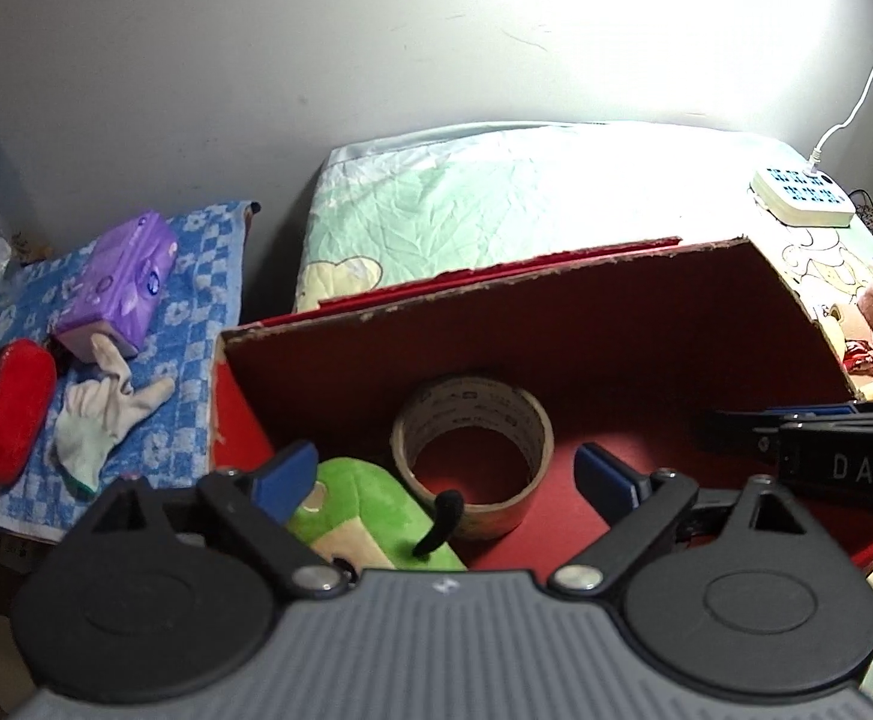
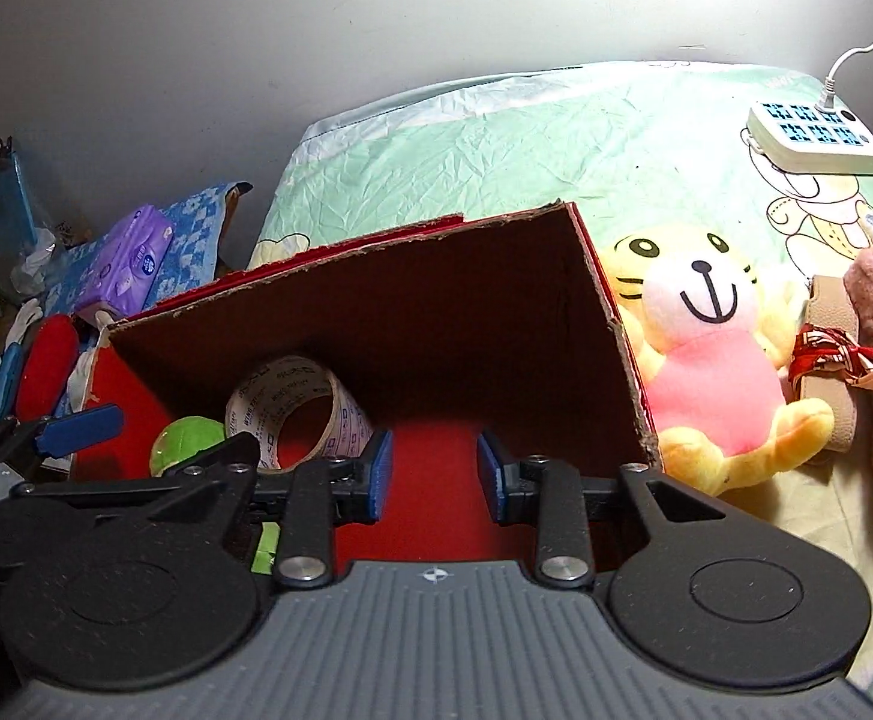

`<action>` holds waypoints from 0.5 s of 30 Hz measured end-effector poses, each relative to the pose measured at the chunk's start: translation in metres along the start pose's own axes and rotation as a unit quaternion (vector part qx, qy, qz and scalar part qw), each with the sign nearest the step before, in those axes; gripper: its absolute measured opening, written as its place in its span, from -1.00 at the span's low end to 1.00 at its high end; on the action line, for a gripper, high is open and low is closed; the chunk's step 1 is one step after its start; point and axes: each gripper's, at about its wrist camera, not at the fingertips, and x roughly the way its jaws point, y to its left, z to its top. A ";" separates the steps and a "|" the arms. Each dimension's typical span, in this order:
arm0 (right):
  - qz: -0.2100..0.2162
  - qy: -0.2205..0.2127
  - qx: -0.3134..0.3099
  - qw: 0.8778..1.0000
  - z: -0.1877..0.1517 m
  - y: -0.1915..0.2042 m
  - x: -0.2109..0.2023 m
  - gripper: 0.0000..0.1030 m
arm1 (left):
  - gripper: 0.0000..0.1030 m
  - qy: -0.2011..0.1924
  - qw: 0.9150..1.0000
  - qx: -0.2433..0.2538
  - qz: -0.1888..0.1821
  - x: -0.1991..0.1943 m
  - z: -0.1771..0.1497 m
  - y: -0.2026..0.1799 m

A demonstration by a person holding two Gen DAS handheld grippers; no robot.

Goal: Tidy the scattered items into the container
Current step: 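Withdraw both tools from the red box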

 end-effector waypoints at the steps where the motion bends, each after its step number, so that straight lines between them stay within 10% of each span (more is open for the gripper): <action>1: 0.003 -0.002 0.002 1.000 -0.001 -0.001 -0.002 -0.36 | 0.82 -0.001 1.000 -0.002 0.000 -0.002 -0.002 0.000; 15: 0.044 -0.021 0.019 0.999 -0.016 -0.013 -0.036 -0.36 | 0.94 -0.048 0.998 0.005 0.036 -0.037 -0.018 -0.013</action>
